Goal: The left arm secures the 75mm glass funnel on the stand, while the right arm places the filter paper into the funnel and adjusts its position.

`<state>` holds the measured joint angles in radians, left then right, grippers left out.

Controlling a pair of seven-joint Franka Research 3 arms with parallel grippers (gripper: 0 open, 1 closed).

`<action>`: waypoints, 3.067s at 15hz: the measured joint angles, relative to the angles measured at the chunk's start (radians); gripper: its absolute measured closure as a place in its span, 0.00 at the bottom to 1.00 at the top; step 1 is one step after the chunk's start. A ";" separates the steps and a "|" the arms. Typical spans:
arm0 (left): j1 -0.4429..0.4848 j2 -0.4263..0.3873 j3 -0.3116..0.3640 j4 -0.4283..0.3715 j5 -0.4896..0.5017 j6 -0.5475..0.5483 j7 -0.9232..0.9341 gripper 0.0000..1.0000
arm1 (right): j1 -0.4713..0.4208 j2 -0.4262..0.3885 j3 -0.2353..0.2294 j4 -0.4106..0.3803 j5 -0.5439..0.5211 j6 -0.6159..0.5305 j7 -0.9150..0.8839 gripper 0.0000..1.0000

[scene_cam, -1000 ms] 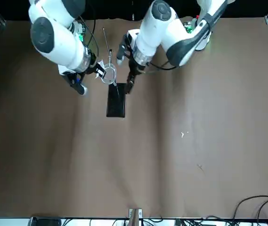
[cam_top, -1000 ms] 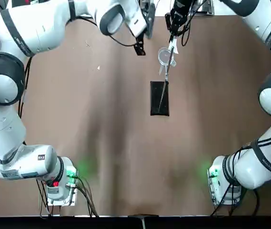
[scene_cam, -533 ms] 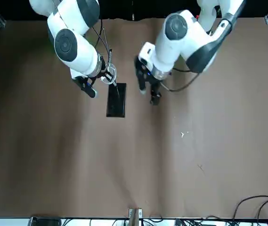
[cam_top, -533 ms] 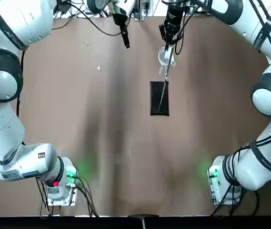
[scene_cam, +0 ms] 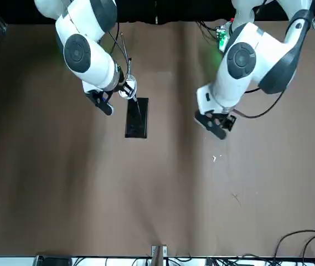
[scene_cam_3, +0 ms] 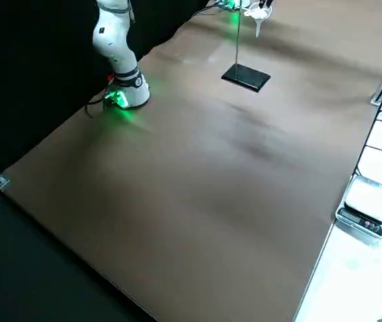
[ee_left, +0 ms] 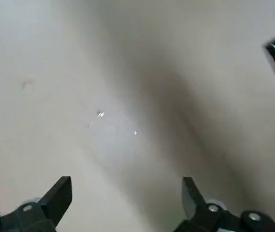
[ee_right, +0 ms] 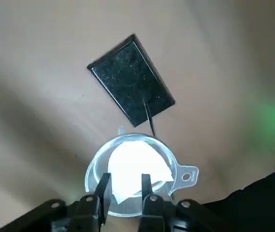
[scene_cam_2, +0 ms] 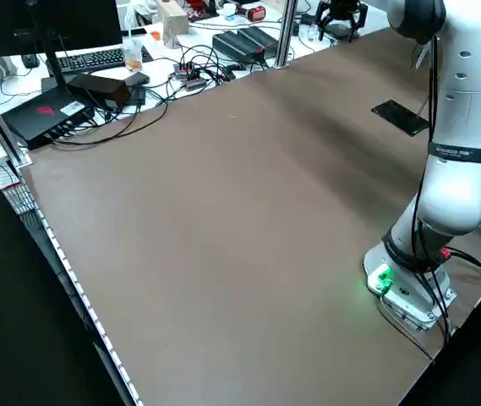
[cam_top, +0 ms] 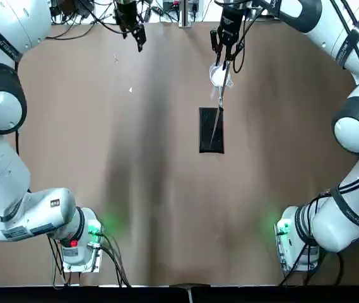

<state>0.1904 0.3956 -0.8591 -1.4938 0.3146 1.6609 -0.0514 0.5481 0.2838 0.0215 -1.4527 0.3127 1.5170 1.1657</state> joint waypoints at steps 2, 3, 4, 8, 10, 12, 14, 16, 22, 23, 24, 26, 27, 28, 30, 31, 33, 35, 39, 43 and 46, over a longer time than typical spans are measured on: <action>0.018 -0.014 0.013 0.000 0.004 -0.019 -0.189 0.00 | 0.000 0.000 -0.001 0.007 0.000 0.001 0.000 0.68; 0.029 -0.018 0.017 0.000 0.016 -0.022 -0.242 0.00 | -0.001 0.000 -0.003 0.011 0.000 0.002 0.000 0.68; 0.040 -0.020 0.024 0.000 0.038 -0.024 -0.266 0.00 | -0.002 0.000 -0.007 0.017 0.000 0.002 0.000 0.68; 0.107 -0.021 0.038 0.000 0.091 -0.058 -0.279 0.00 | -0.067 -0.004 -0.020 0.044 -0.004 0.001 -0.026 0.68; 0.143 -0.021 0.040 0.000 0.093 -0.084 -0.281 0.00 | -0.123 -0.007 -0.026 0.048 -0.006 0.000 -0.080 0.68; 0.197 -0.022 0.040 0.000 0.109 -0.106 -0.289 0.00 | -0.201 -0.012 -0.031 0.048 -0.042 -0.002 -0.216 0.67; 0.244 -0.031 0.030 0.000 0.131 -0.118 -0.263 0.00 | -0.247 -0.017 -0.032 0.049 -0.079 -0.002 -0.341 0.61; 0.295 -0.050 0.010 0.001 0.131 -0.126 -0.238 0.00 | -0.295 -0.029 -0.033 0.053 -0.091 -0.003 -0.463 0.56; 0.298 -0.065 -0.005 0.000 0.131 -0.132 -0.240 0.00 | -0.442 -0.082 -0.034 0.053 -0.141 -0.067 -0.849 0.44; 0.293 -0.065 -0.003 0.000 0.131 -0.131 -0.241 0.00 | -0.467 -0.087 -0.034 0.053 -0.144 -0.076 -0.899 0.43; 0.277 -0.066 0.017 0.000 0.131 -0.131 -0.241 0.00 | -0.490 -0.094 -0.034 0.053 -0.151 -0.081 -0.948 0.43; 0.177 -0.073 0.152 0.006 0.109 -0.117 -0.241 0.00 | -0.516 -0.108 -0.034 0.053 -0.186 -0.090 -1.017 0.42; 0.112 -0.079 0.243 0.015 0.067 -0.103 -0.241 0.00 | -0.518 -0.115 -0.034 0.050 -0.202 -0.091 -1.029 0.42; 0.046 -0.089 0.339 0.025 0.010 -0.089 -0.241 0.00 | -0.517 -0.121 -0.031 0.045 -0.215 -0.091 -1.034 0.41; -0.080 -0.127 0.534 0.040 -0.126 -0.075 -0.233 0.00 | -0.513 -0.135 -0.023 0.031 -0.227 -0.088 -1.035 0.34; -0.140 -0.155 0.630 0.044 -0.193 -0.074 -0.228 0.00 | -0.513 -0.150 -0.020 0.015 -0.230 -0.081 -1.035 0.34; -0.211 -0.224 0.756 0.039 -0.279 -0.080 -0.217 0.00 | -0.513 -0.204 -0.019 -0.046 -0.239 -0.053 -1.036 0.34; -0.218 -0.349 0.784 -0.037 -0.305 -0.101 -0.162 0.00 | -0.513 -0.309 -0.020 -0.165 -0.250 0.005 -1.036 0.34; -0.217 -0.438 0.786 -0.137 -0.306 -0.101 -0.124 0.00 | -0.514 -0.356 -0.021 -0.211 -0.253 0.018 -1.036 0.22; -0.231 -0.430 0.784 -0.151 -0.306 -0.096 -0.124 0.00 | -0.514 -0.356 -0.021 -0.206 -0.254 0.030 -1.050 0.00; -0.237 -0.425 0.768 -0.150 -0.306 -0.088 -0.127 0.00 | -0.514 -0.357 -0.022 -0.202 -0.256 0.030 -1.115 0.00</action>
<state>-0.0463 -0.0298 -0.0910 -1.6442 0.0085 1.5726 -0.1785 0.0344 -0.0732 -0.0001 -1.6548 0.0567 1.5474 0.0507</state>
